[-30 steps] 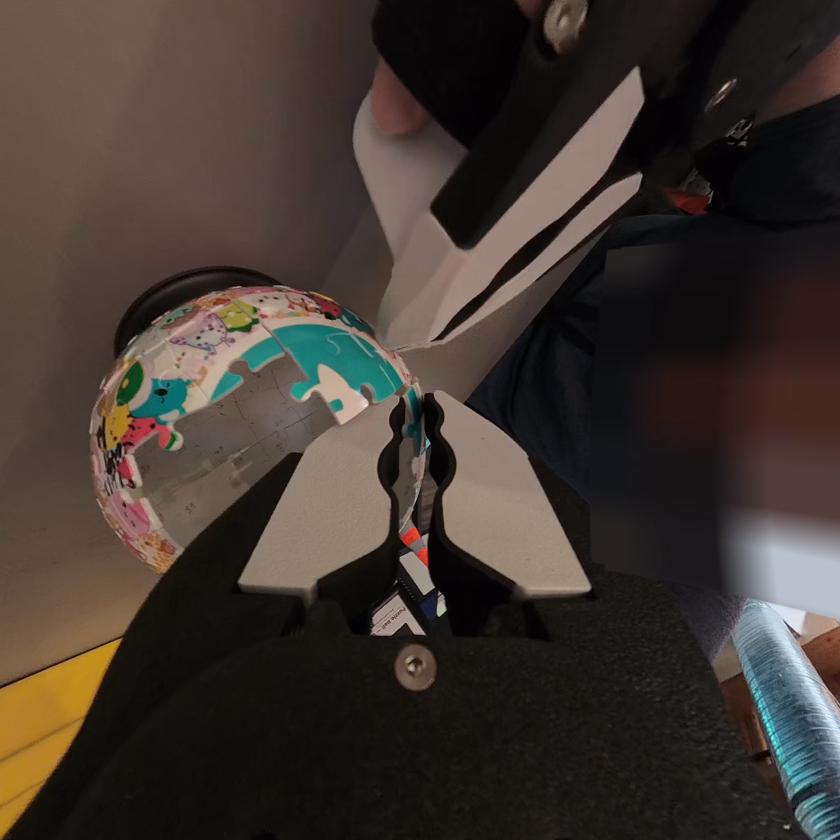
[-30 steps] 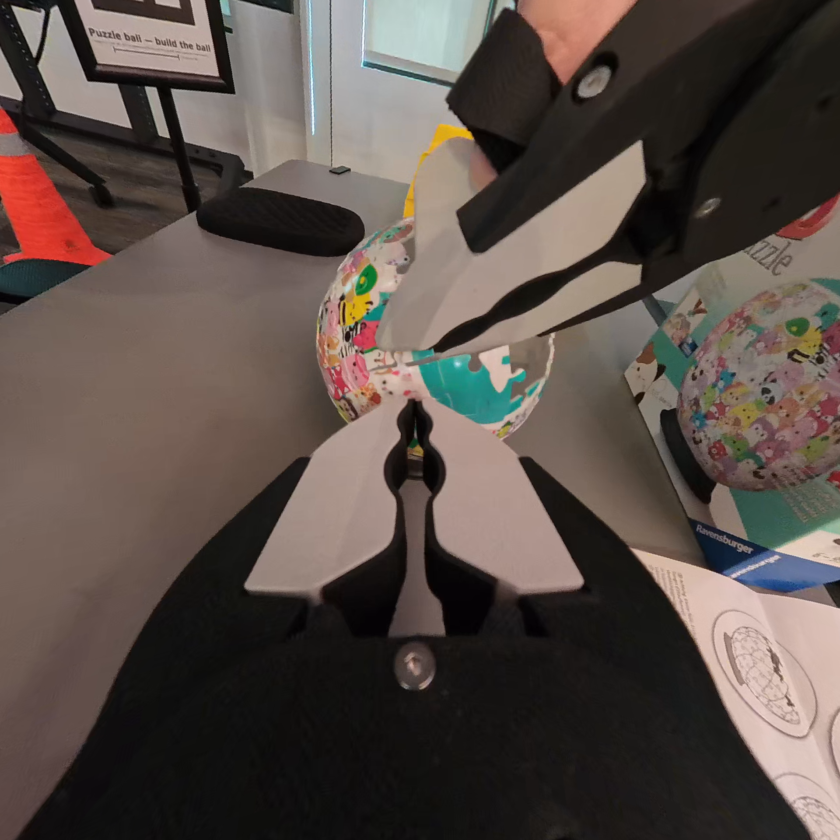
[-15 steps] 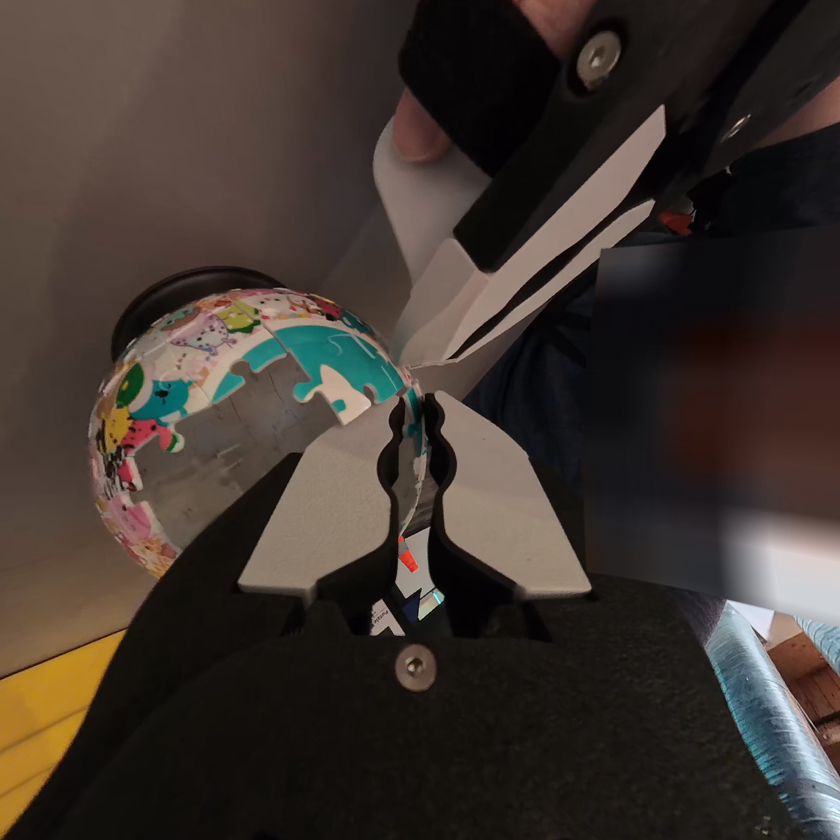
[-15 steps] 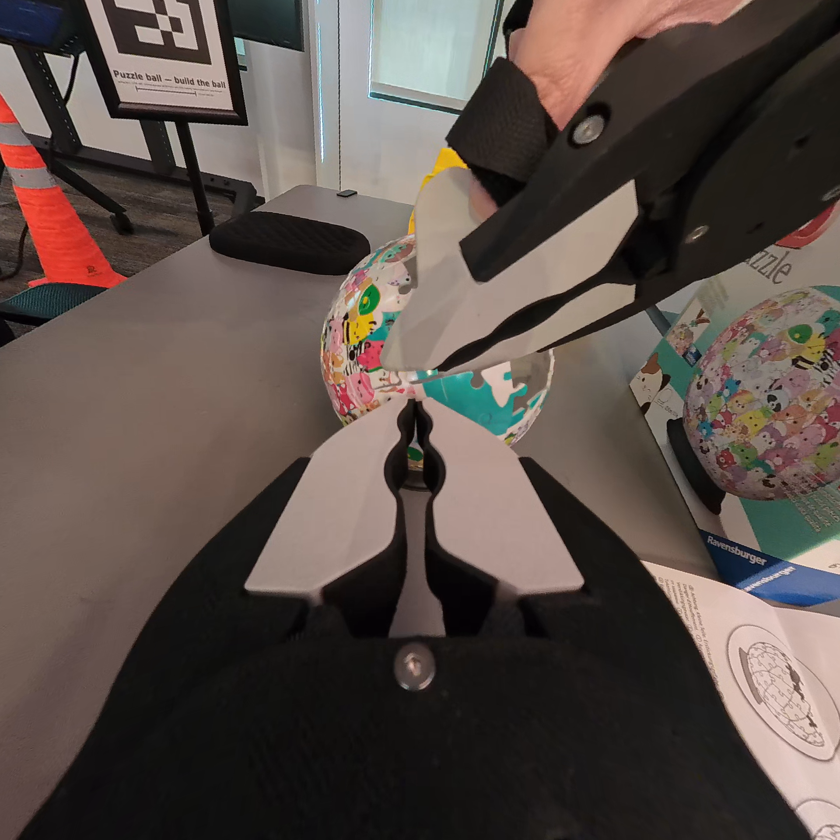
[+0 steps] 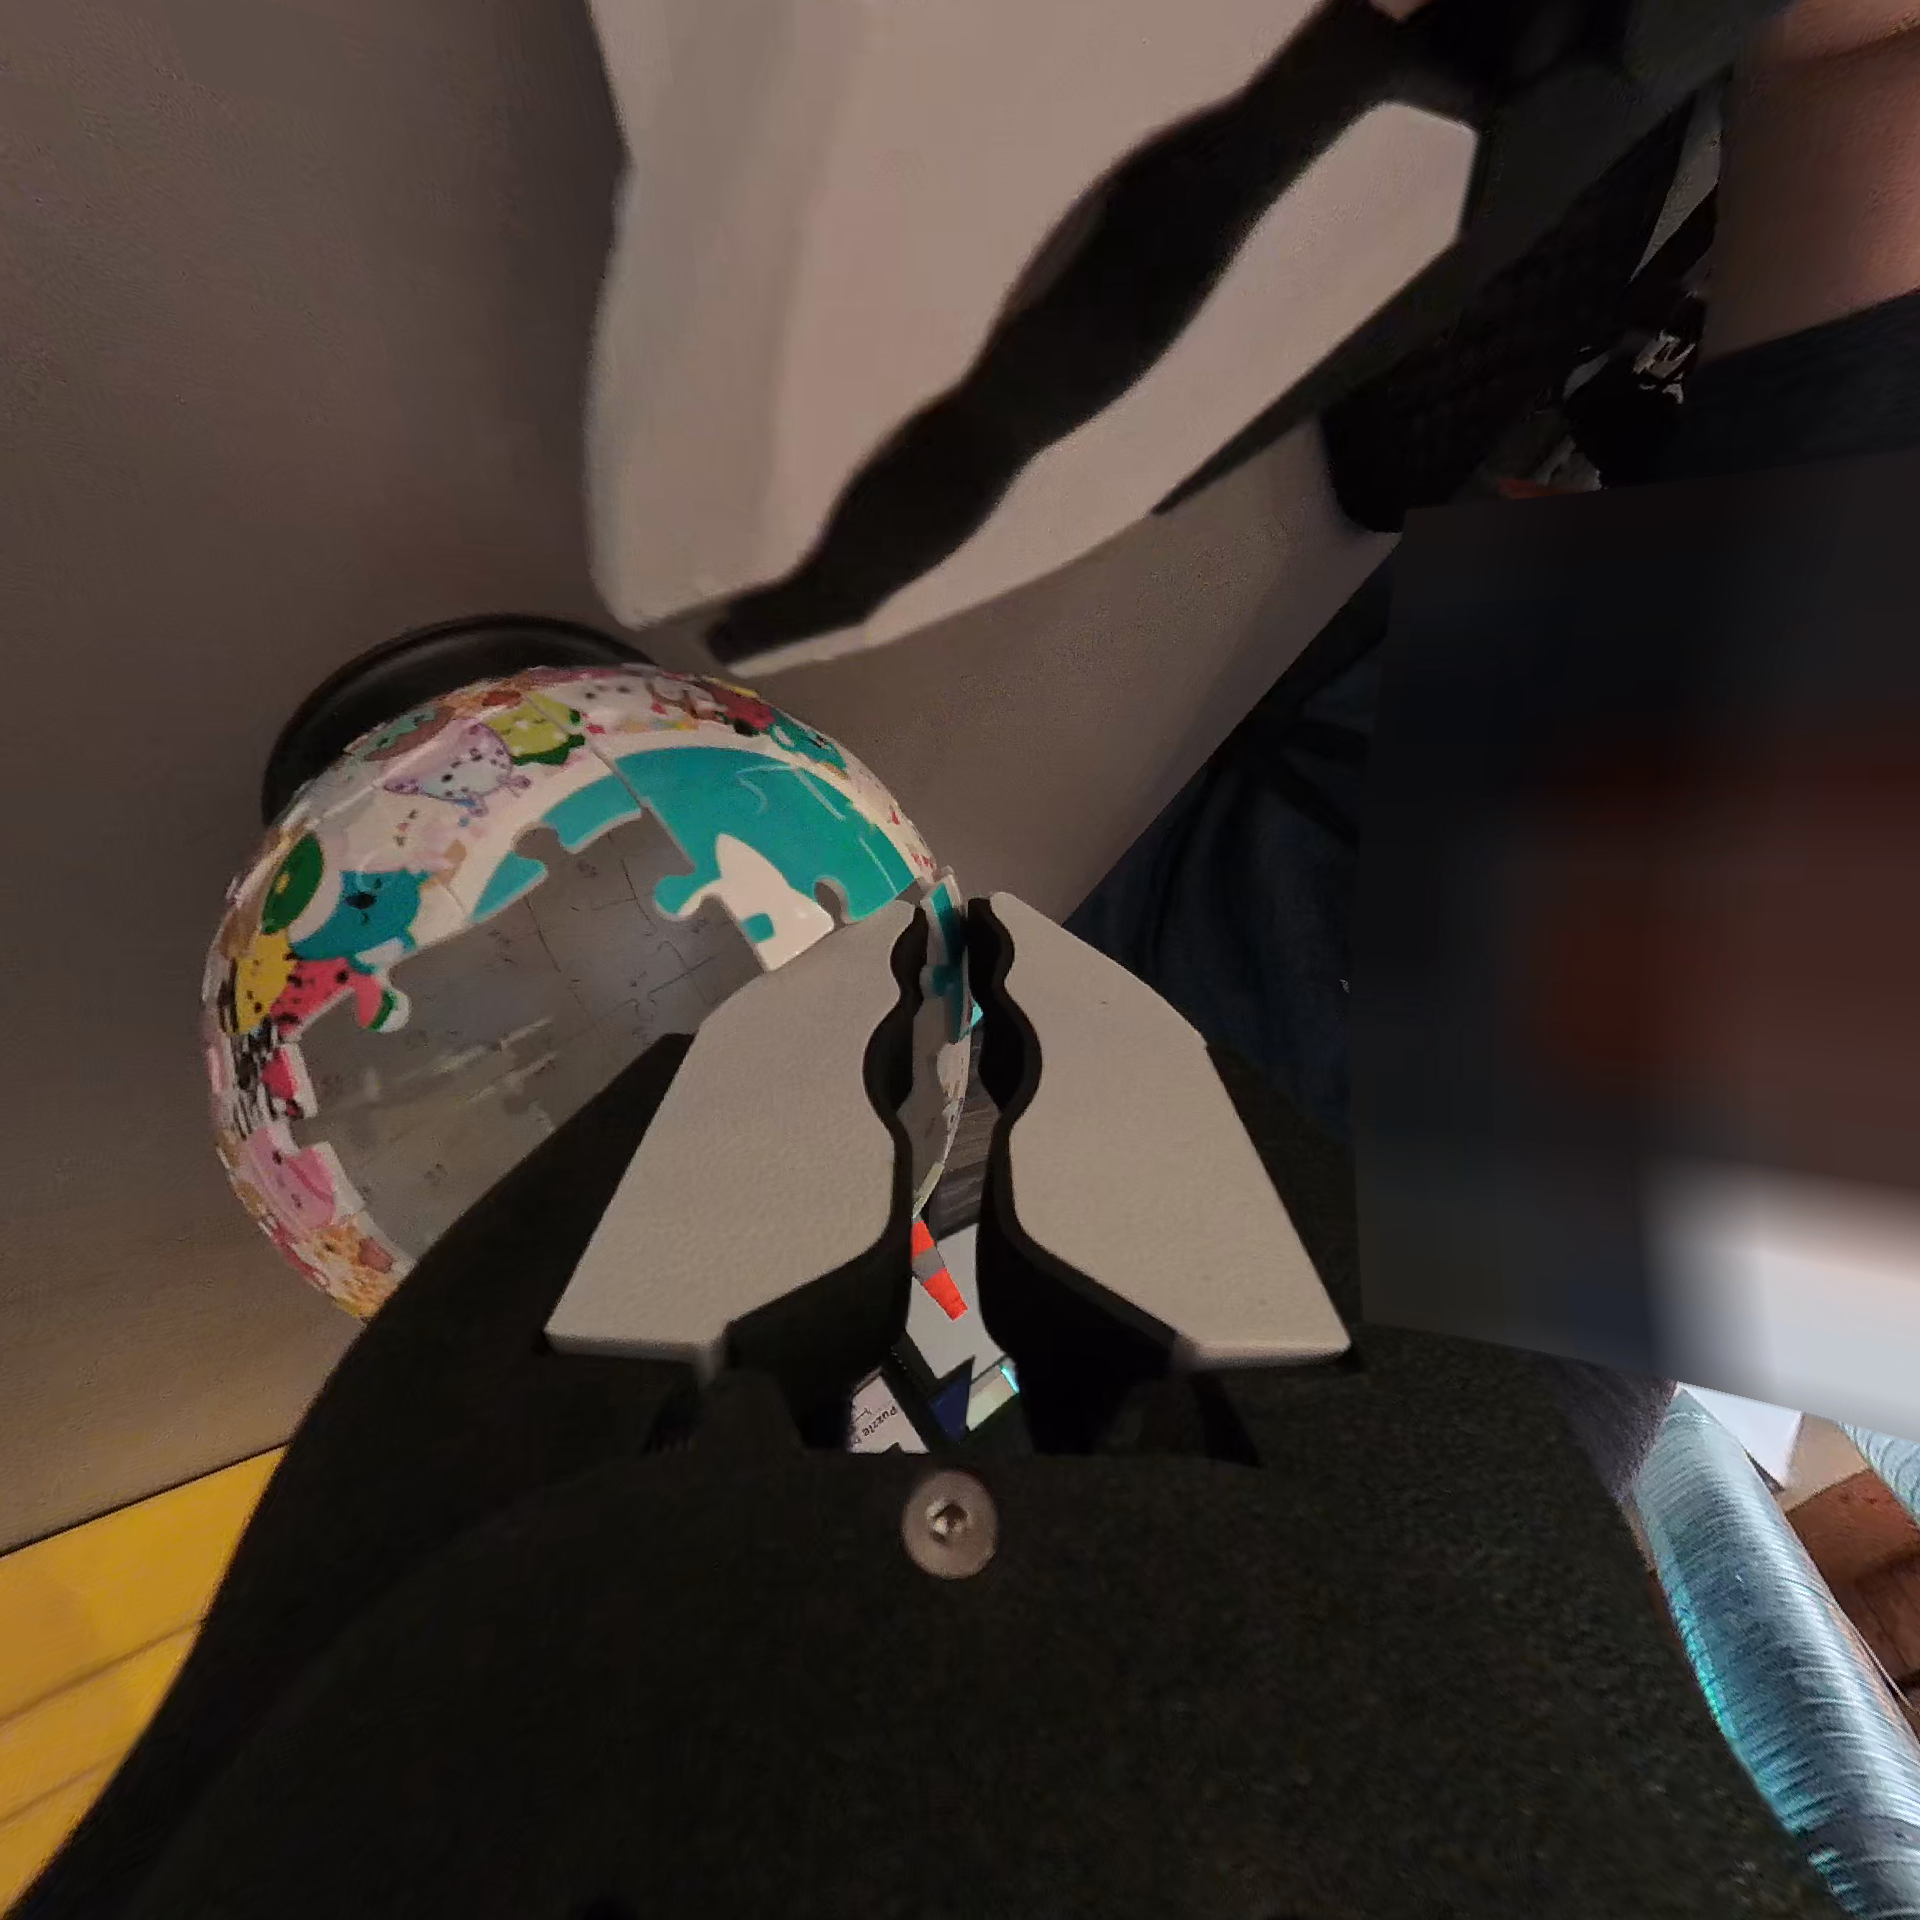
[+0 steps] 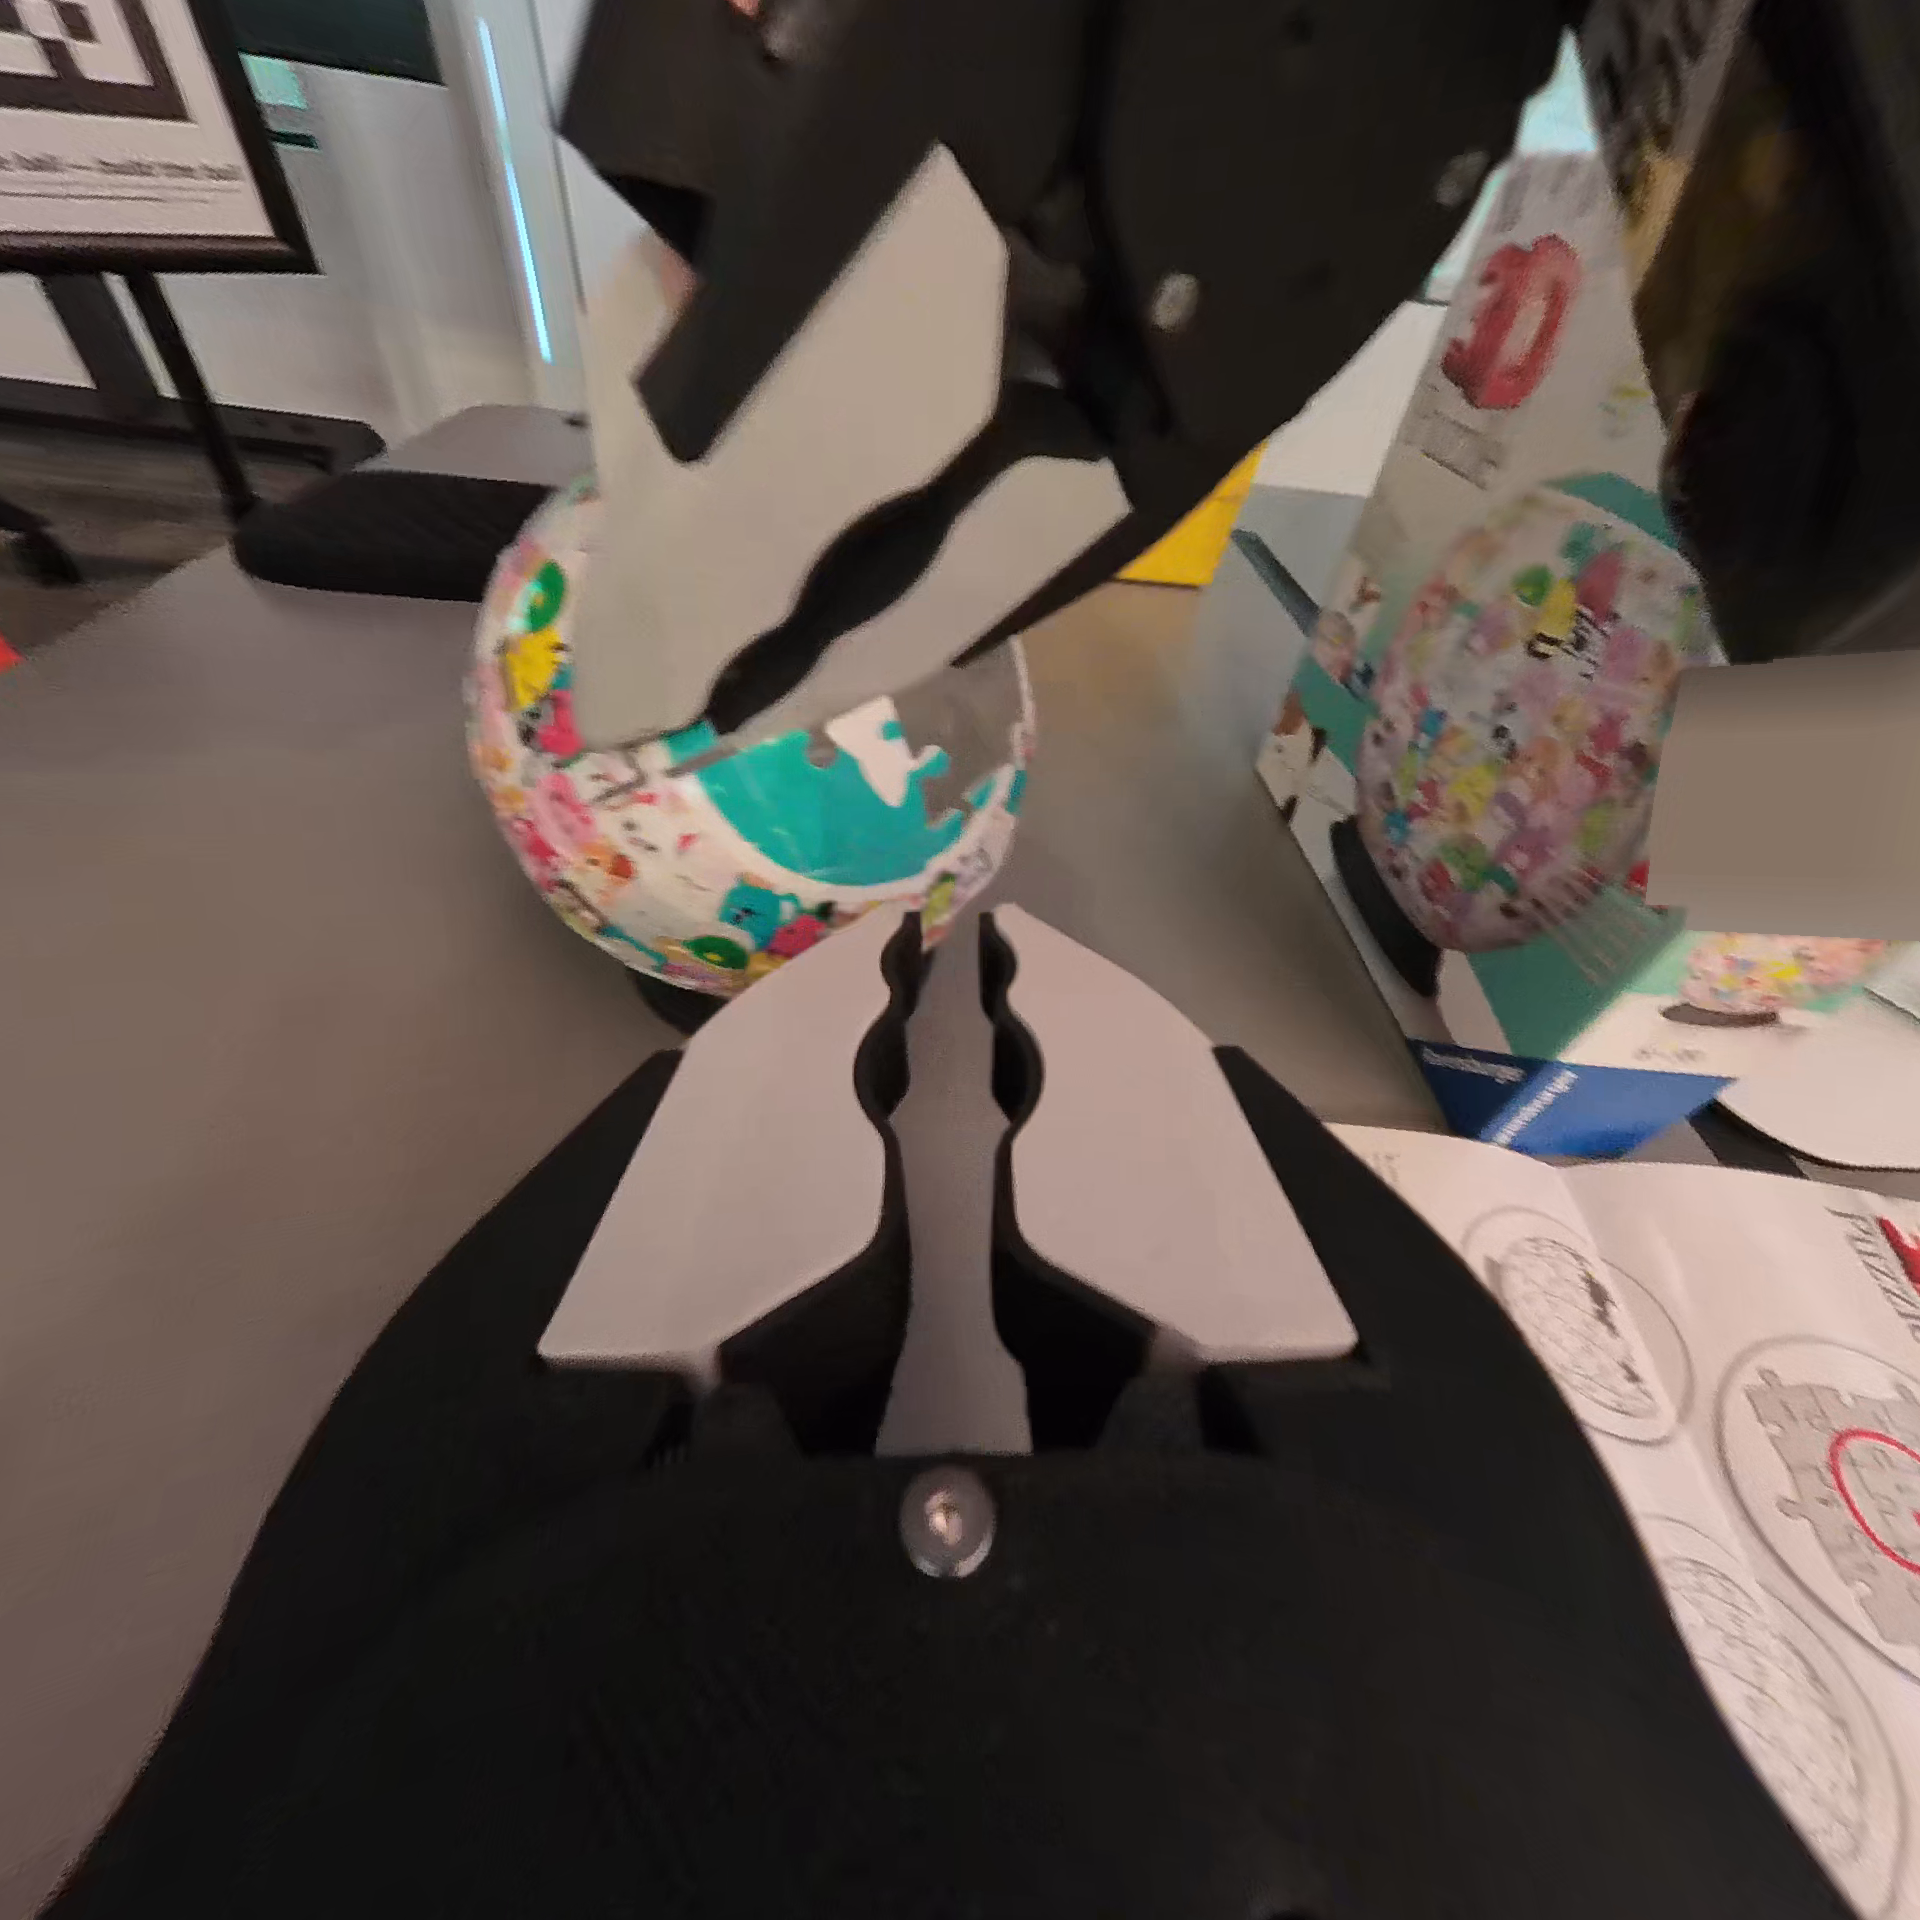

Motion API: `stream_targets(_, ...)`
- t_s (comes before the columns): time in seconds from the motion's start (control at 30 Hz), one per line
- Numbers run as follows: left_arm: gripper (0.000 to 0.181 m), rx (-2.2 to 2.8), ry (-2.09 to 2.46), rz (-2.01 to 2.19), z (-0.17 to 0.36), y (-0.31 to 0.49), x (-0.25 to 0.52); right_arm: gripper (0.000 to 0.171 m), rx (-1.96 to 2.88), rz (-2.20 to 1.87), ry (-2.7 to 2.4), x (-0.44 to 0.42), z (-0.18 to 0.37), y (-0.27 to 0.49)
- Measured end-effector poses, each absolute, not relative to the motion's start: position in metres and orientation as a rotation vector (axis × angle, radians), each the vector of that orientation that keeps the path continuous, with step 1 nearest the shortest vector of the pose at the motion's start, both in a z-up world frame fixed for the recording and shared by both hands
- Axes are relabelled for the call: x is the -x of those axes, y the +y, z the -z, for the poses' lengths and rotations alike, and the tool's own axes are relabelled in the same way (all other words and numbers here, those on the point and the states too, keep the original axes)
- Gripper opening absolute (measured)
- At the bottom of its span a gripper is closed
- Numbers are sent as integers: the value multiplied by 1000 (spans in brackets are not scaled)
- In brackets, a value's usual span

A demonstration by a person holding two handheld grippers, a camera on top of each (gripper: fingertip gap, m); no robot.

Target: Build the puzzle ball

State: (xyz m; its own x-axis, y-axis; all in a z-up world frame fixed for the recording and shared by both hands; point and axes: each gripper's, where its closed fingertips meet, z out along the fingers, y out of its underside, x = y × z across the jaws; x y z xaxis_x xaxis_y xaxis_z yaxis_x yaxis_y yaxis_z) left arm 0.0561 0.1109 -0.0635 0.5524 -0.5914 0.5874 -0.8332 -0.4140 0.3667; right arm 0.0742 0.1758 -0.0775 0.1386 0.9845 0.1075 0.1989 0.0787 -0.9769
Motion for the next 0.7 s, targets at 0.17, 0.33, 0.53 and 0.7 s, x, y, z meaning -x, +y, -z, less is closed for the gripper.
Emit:
stream_targets(0.17,7,-2154,-1131,-488,63,111,-56,16,1292,-815,-1386,-68,90,186)
stream_targets(0.33,7,-2151,-1108,-501,64,111,-56,21,1206,-770,-1564,-59,103,173)
stream_targets(0.53,7,-2153,-1109,-480,64,113,-55,27,1210,-723,-1640,-53,112,166)
stream_targets(0.7,7,-2156,-1097,-455,64,114,-53,23,1193,-697,-1678,-49,116,159)
